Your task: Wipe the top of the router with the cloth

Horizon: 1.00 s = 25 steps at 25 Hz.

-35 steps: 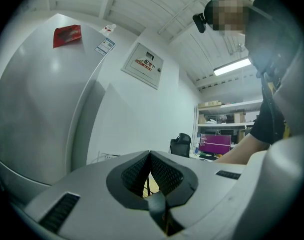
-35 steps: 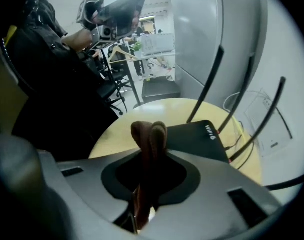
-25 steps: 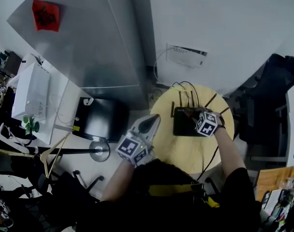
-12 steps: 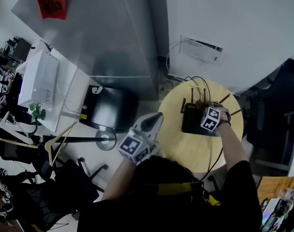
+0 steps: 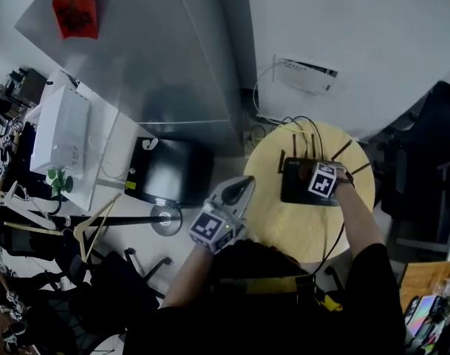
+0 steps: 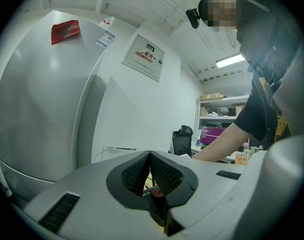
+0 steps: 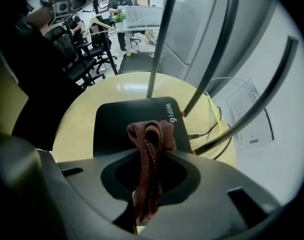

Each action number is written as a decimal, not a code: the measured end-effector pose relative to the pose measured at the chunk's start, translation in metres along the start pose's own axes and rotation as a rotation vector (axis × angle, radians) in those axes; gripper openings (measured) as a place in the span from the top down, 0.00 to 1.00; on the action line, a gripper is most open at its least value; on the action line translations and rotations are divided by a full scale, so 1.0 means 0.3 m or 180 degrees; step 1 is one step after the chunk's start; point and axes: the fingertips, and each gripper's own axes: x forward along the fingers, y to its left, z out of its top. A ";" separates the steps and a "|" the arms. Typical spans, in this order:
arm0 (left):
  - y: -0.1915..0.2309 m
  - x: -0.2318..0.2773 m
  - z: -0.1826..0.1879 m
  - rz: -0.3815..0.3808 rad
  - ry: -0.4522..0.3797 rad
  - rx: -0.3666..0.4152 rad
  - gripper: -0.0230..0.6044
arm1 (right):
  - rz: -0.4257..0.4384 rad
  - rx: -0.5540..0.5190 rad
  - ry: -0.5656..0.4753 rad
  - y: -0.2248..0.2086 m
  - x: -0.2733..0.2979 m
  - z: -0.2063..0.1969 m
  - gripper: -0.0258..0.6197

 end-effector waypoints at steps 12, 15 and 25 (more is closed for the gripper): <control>-0.036 -0.006 -0.006 -0.0169 -0.0018 -0.0053 0.98 | 0.0439 0.0350 -0.0364 0.197 0.011 -0.023 0.86; -0.047 -0.011 -0.007 -0.0211 -0.0018 -0.0059 0.98 | 0.0492 0.0335 -0.0386 0.236 0.001 -0.039 0.86; -0.083 -0.012 0.002 -0.0334 -0.0058 -0.0095 0.98 | 0.0682 0.0473 -0.0481 0.358 -0.014 -0.067 0.86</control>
